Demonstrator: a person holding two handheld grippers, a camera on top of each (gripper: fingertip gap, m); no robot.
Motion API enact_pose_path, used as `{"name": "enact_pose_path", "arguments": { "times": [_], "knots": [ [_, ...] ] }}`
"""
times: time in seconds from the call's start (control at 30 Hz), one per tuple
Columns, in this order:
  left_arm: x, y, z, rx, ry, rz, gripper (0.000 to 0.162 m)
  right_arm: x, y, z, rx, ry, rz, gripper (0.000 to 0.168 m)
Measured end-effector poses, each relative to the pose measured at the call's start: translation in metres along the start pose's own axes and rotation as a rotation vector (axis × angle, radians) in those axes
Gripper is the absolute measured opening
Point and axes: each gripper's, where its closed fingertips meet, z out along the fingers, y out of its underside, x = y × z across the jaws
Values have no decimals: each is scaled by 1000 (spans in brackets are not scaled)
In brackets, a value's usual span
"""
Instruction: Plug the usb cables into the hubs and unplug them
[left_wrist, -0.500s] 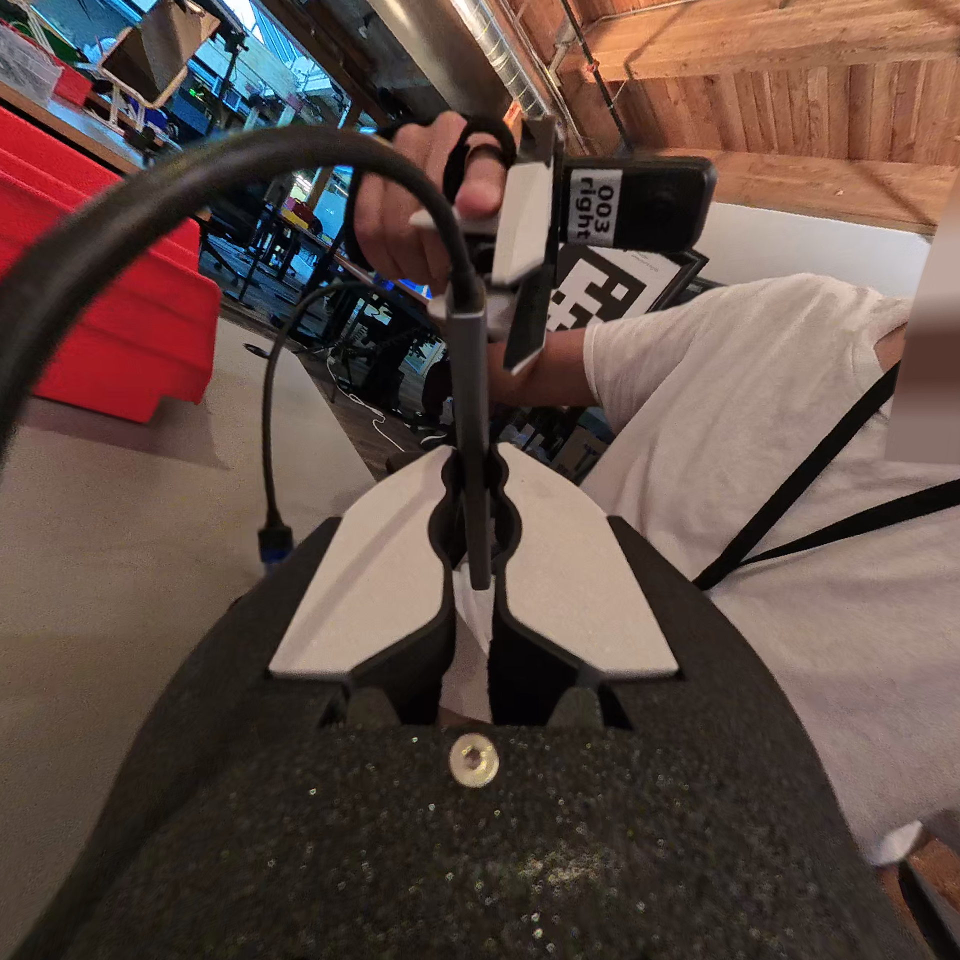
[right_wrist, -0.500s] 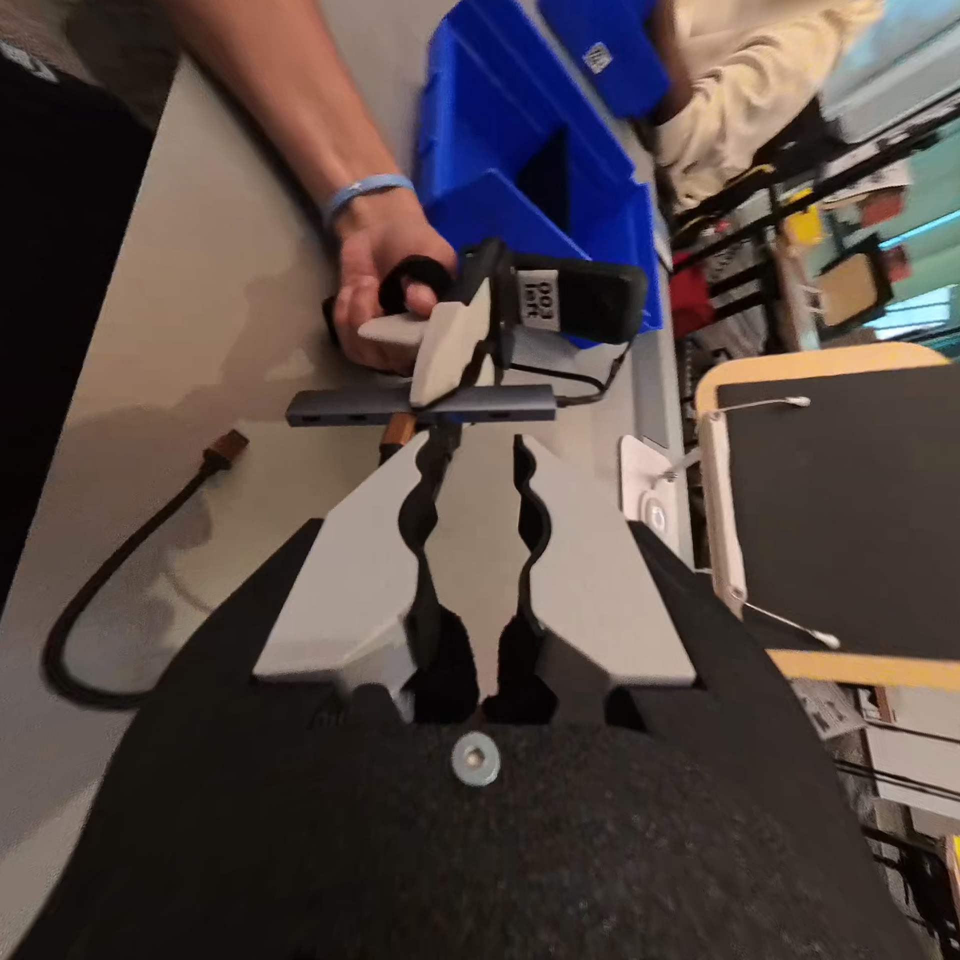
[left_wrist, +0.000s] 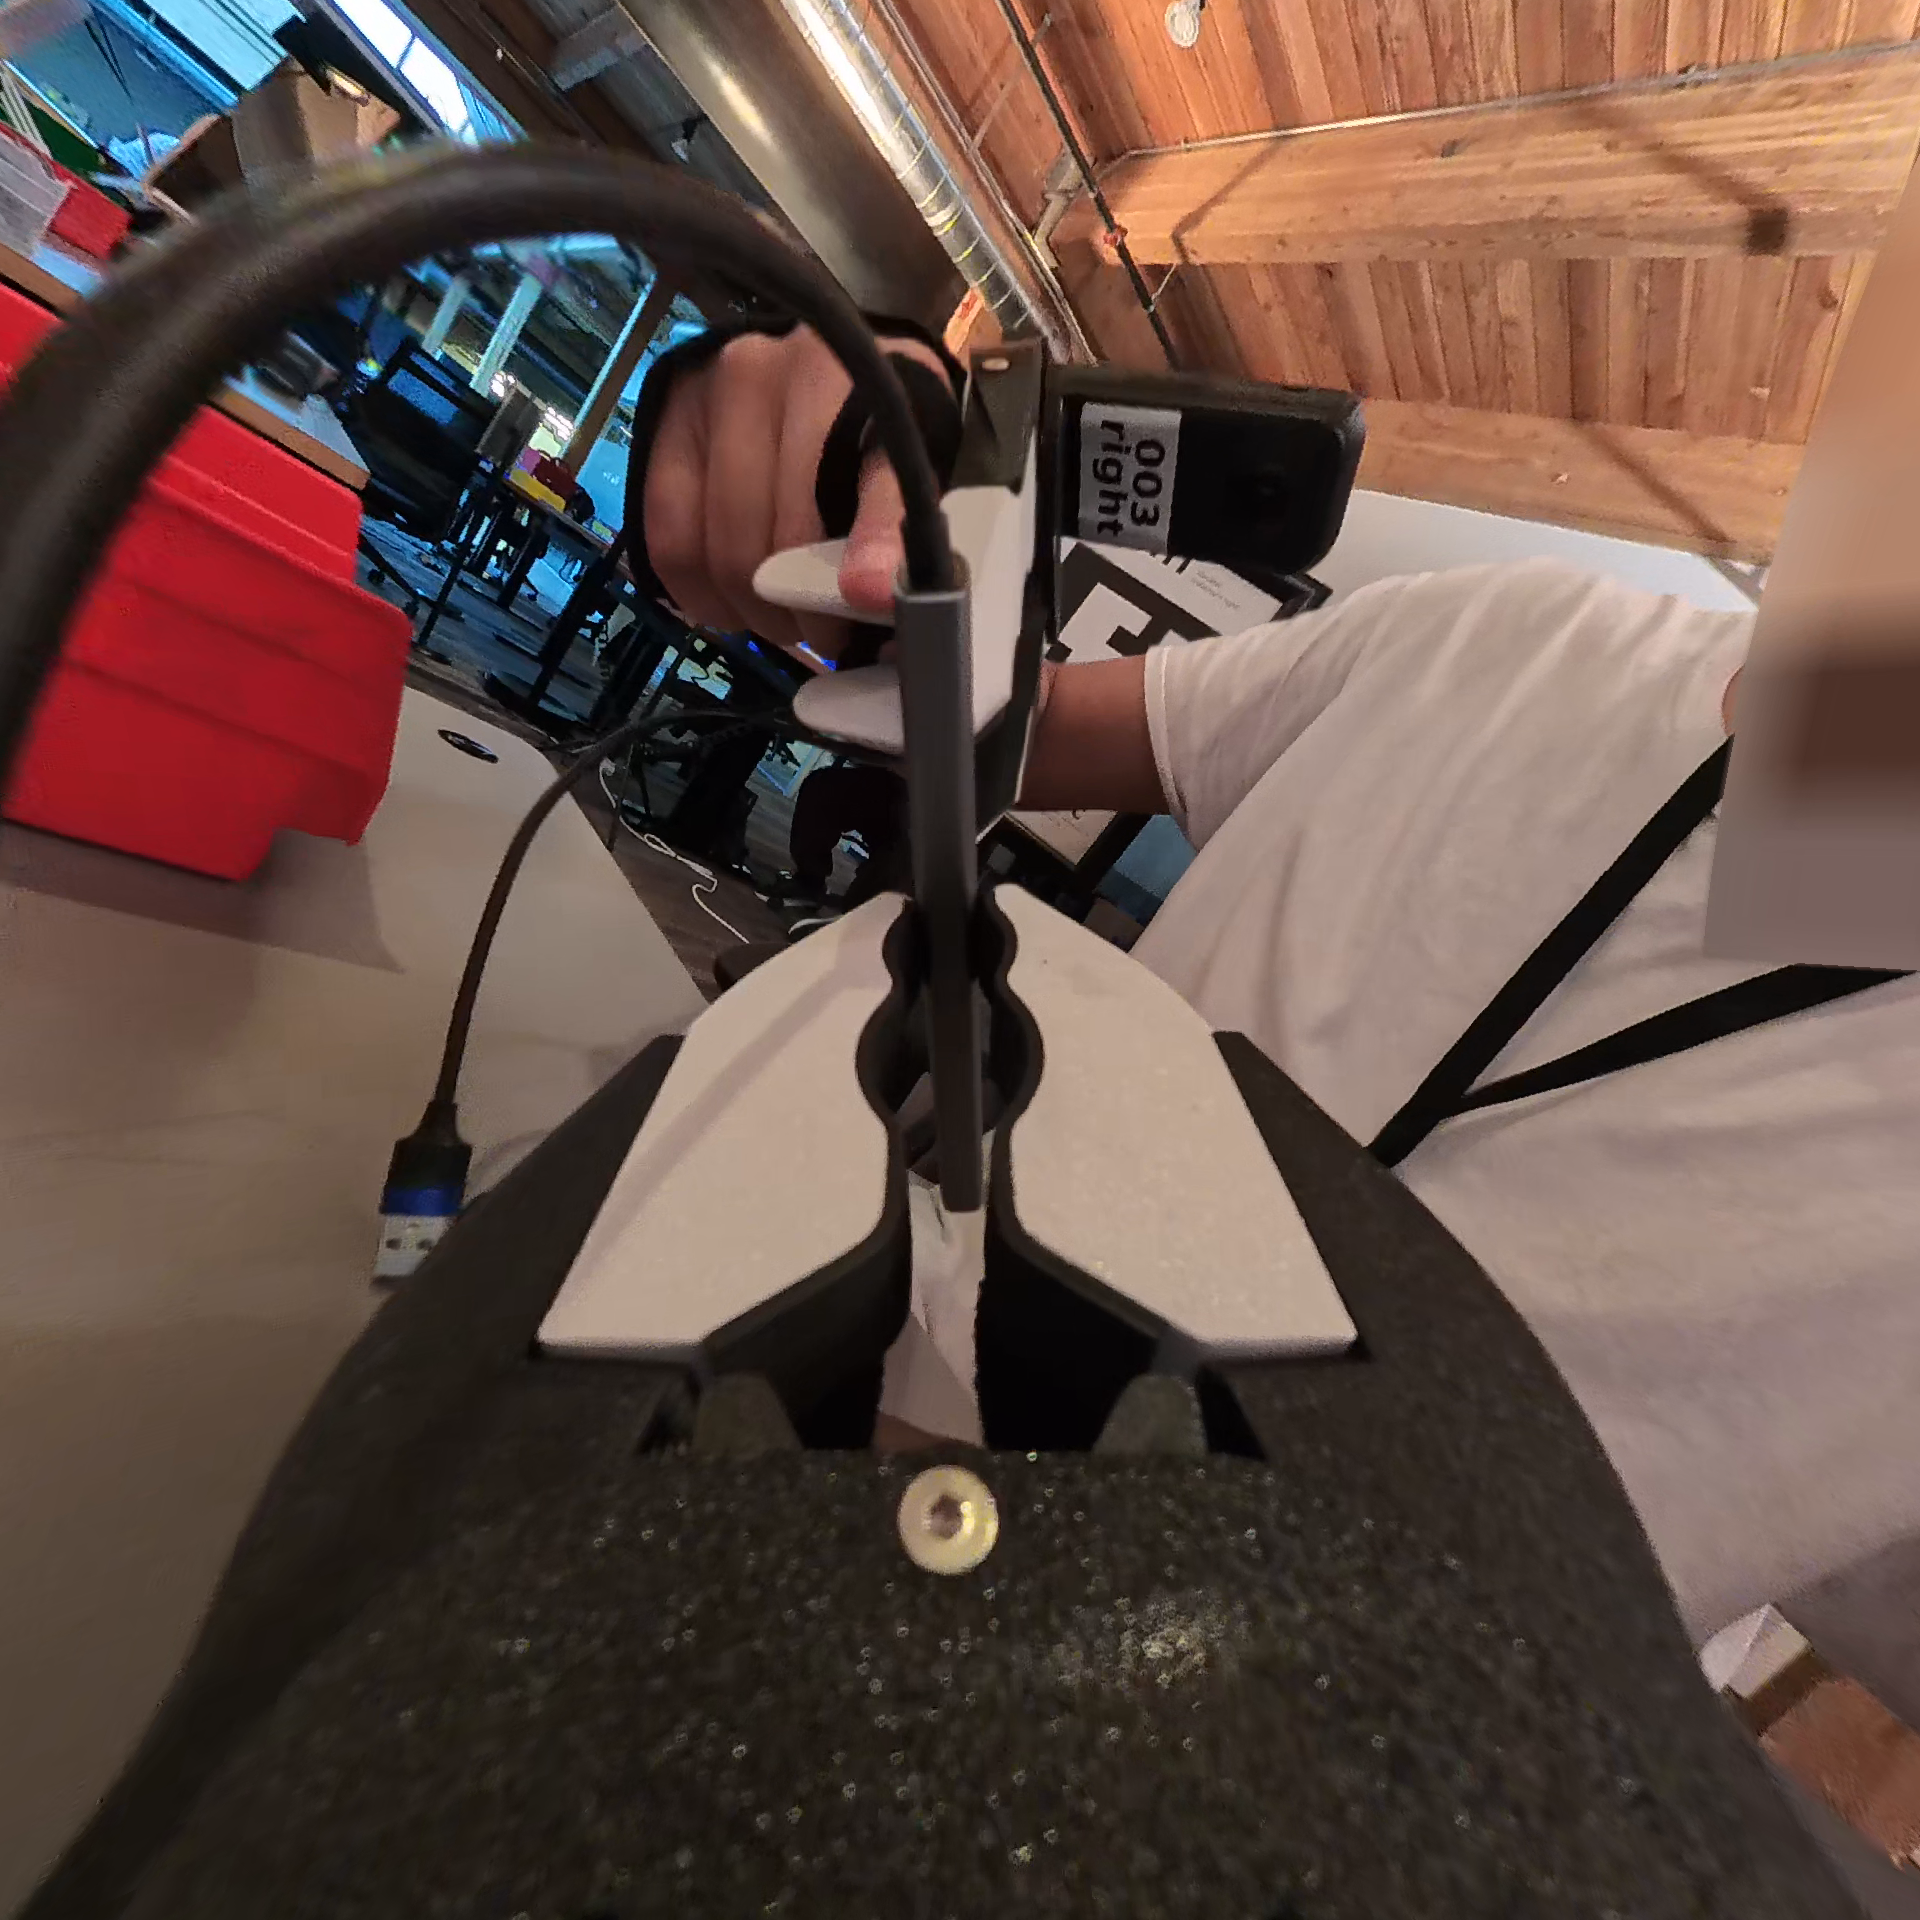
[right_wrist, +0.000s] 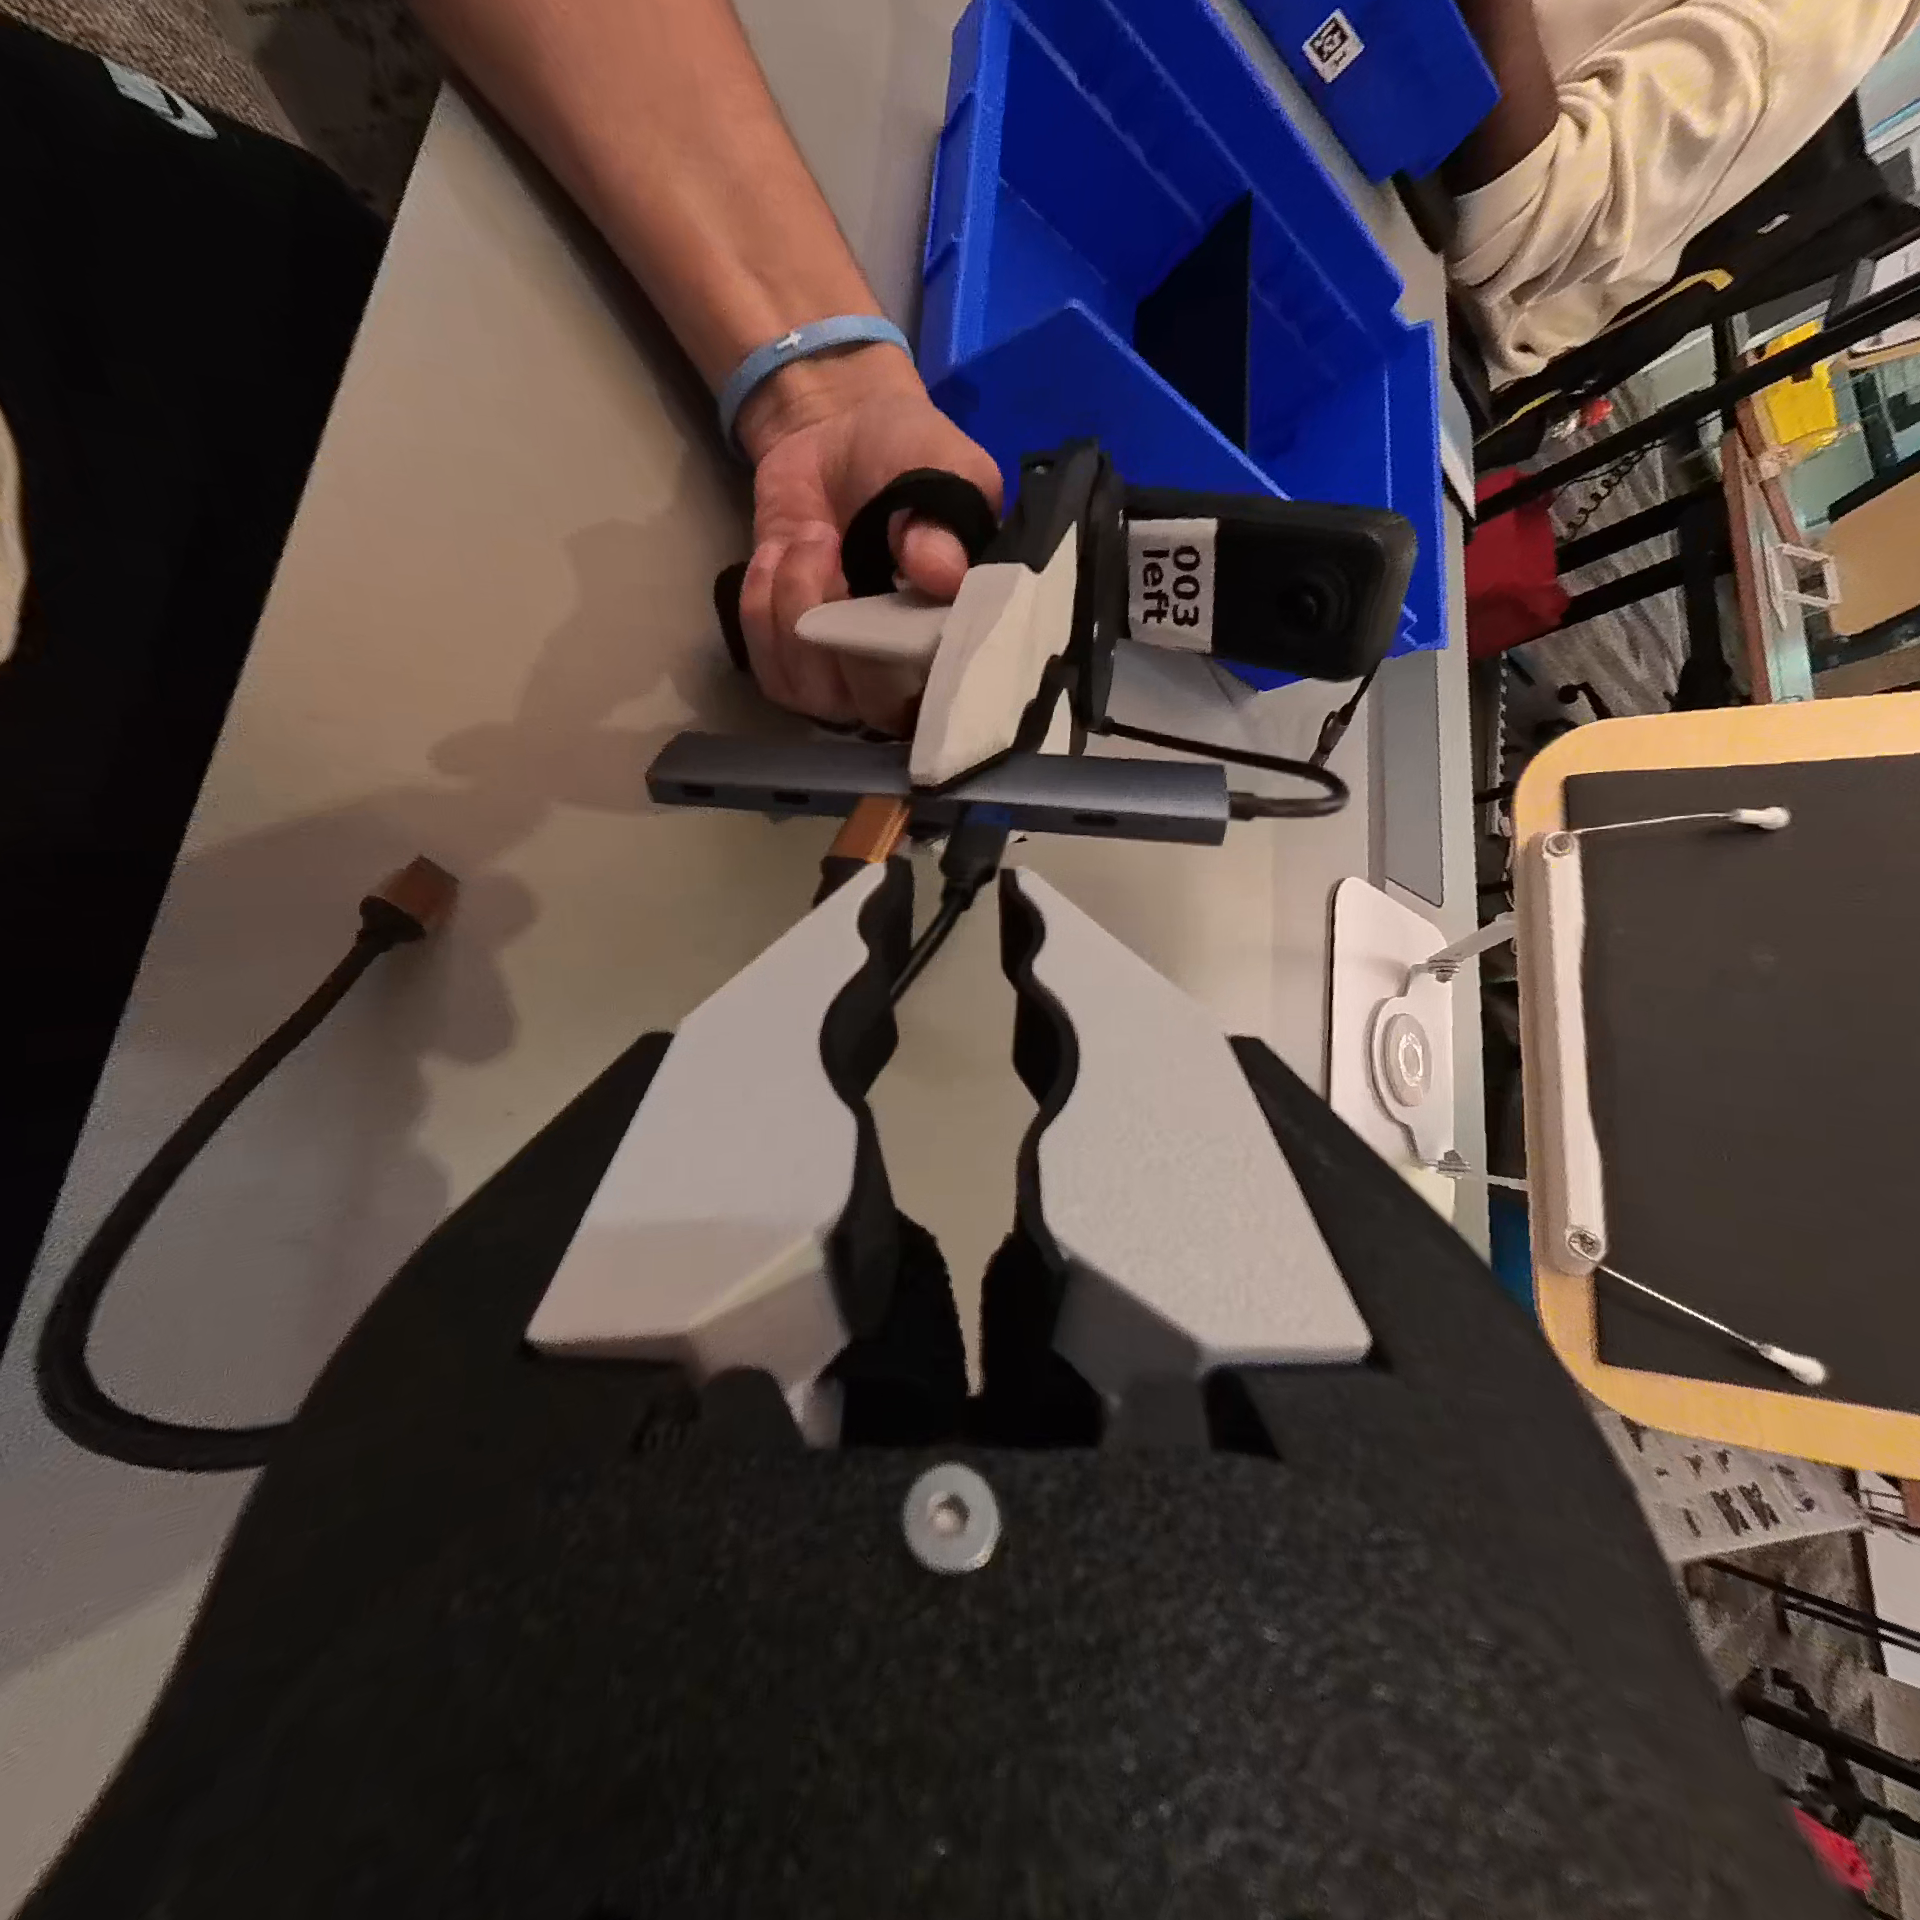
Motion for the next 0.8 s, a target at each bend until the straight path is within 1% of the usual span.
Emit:
{"name": "enact_pose_path", "arguments": {
  "times": [0.13,0.2,0.33,0.47,0.6,0.8],
  "knots": [
    [0,3,2,-10,14,-16,9,1,-2,7,29,7,-4,15],
    [-1,3,1,-10,12,-22,9,0,-1,10,30,10,-20,12],
    [-5,-3,-4,21,-5,-31,9,8,3,13,22,85,-18,10],
    [-5,-8,-5,39,-47,60,9,13,3,11,11,156,-56,9],
    [-7,-4,-2,18,-73,101,9,9,4,8,4,167,-98,9],
    [-9,-1,1,5,-90,124,9,6,7,5,11,185,-98,9]
  ]
}}
